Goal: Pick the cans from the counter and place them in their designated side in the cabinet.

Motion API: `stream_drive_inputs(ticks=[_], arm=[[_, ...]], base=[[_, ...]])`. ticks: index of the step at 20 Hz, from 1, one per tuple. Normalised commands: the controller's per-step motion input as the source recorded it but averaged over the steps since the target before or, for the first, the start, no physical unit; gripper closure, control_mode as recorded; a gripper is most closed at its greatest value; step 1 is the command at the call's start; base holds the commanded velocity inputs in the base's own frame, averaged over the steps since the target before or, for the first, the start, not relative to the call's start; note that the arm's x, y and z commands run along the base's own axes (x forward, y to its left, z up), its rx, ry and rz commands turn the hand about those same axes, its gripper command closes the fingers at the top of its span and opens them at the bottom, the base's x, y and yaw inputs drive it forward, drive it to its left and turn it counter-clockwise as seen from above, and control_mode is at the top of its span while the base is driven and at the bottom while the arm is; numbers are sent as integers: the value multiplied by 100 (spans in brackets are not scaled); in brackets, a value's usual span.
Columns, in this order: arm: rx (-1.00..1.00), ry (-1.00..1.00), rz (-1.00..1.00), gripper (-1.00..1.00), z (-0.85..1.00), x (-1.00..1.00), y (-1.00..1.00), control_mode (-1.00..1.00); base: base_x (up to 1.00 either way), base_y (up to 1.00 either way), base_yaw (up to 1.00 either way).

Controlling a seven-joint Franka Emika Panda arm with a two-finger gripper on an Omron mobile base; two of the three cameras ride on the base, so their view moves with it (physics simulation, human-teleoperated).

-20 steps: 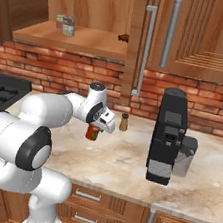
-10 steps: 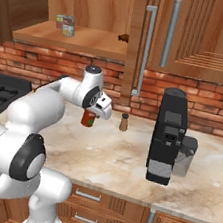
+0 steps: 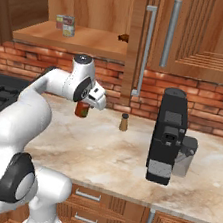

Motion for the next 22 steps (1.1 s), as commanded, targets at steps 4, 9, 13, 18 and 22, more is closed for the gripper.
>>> stream_drive_inputs(ticks=[4,9,13,18,22], arm=[[0,-13,2,100,44,-33,15,-100],[0,-13,2,100,41,-32,16,-100],[0,-10,3,100,43,-27,19,-100],[0,-11,4,100,38,-26,14,-100],[0,-12,6,100,33,-19,19,-100]], base=[[0,0,0],[0,0,0],[0,0,0],[0,0,0],[0,0,0]])
